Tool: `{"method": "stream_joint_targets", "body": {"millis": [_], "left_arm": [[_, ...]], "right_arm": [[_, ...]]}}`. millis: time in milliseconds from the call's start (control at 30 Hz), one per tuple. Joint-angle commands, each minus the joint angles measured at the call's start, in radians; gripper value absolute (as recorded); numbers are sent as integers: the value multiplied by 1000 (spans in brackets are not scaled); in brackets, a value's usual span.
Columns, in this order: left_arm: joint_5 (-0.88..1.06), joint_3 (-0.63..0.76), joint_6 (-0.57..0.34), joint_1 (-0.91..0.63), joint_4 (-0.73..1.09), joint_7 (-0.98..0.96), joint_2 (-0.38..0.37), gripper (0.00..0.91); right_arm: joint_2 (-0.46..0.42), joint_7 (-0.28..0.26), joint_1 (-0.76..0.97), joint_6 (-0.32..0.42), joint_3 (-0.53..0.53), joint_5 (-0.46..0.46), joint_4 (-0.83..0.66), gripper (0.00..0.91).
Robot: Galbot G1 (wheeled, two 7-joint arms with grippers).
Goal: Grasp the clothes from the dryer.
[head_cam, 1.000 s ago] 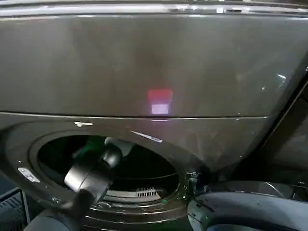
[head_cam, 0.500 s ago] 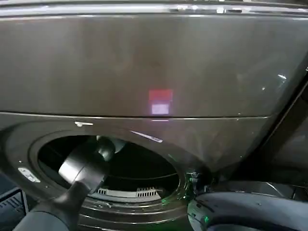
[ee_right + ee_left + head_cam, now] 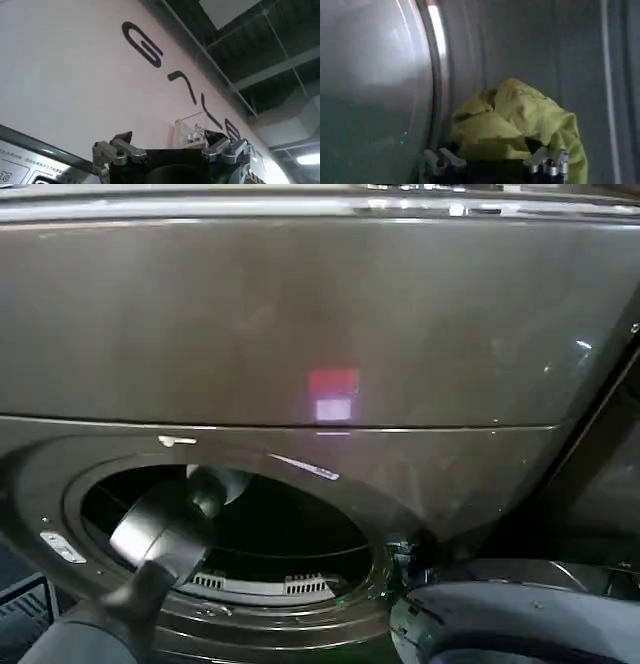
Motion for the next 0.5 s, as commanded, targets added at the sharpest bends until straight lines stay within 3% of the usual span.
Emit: {"method": "stream_joint_targets", "body": {"millis": [33,500], "left_arm": [[2,4,-9,-1,6,15,2,0],[-28,-20,-4,18,-4,-11,7,0]], "right_arm": [[-2,1,-2,0,4,2,-3,907],[-1,21,1,-42,8,-3,2,907]]}}
